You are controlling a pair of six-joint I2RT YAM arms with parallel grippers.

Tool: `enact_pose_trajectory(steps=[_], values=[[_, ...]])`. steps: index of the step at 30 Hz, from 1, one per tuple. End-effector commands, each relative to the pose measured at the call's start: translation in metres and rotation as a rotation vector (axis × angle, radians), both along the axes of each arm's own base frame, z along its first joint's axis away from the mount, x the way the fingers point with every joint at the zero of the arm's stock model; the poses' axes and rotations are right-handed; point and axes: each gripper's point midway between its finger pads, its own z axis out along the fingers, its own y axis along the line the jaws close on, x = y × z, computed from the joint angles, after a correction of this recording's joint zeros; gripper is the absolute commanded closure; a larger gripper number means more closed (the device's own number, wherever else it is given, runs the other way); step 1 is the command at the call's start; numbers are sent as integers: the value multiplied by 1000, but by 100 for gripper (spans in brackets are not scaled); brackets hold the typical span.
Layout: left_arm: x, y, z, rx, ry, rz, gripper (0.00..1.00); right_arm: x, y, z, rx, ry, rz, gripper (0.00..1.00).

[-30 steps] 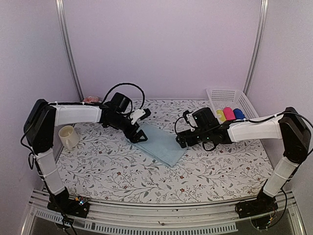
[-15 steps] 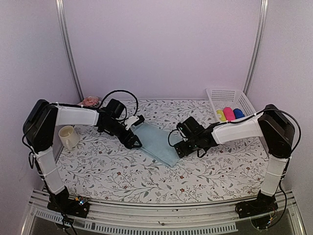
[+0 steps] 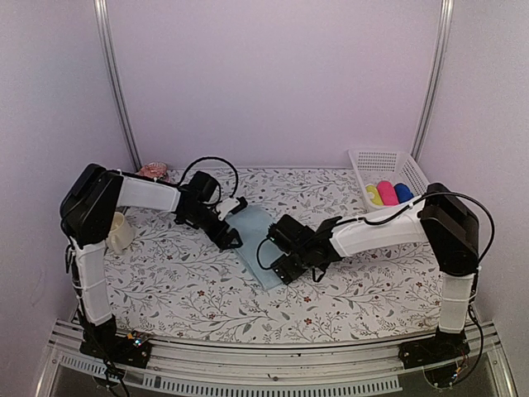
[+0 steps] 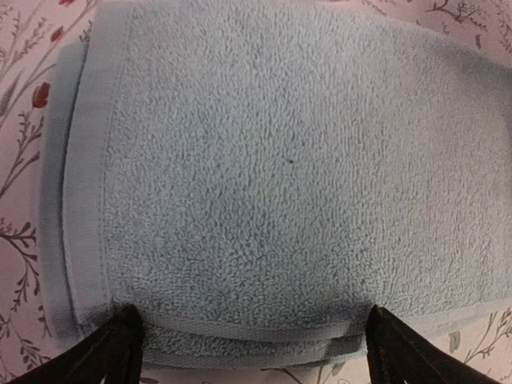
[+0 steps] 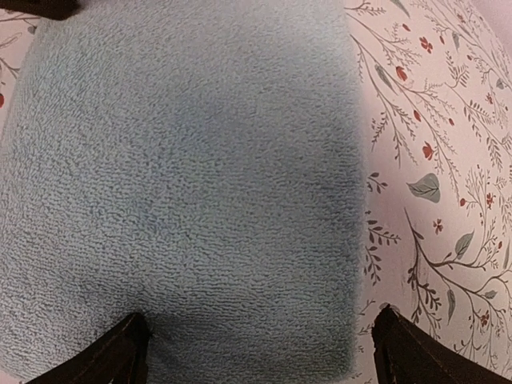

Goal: Roll the towels
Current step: Rotate the towel at the center of the board.

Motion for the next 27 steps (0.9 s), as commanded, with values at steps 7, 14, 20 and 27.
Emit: enact_pose_trajectory(steps=[7, 14, 20, 27], values=[[47, 5, 1, 42, -110, 4, 3, -24, 57, -2, 35, 52, -24, 1], [74, 25, 47, 26, -231, 91, 3, 20, 26, 75, 184, -148, -162, 1], [88, 48, 51, 142, -286, 222, 4, 55, 7, 111, 297, -237, -230, 1], [65, 43, 22, 96, -82, 244, 20, 66, 0, 110, 282, -260, -253, 1]])
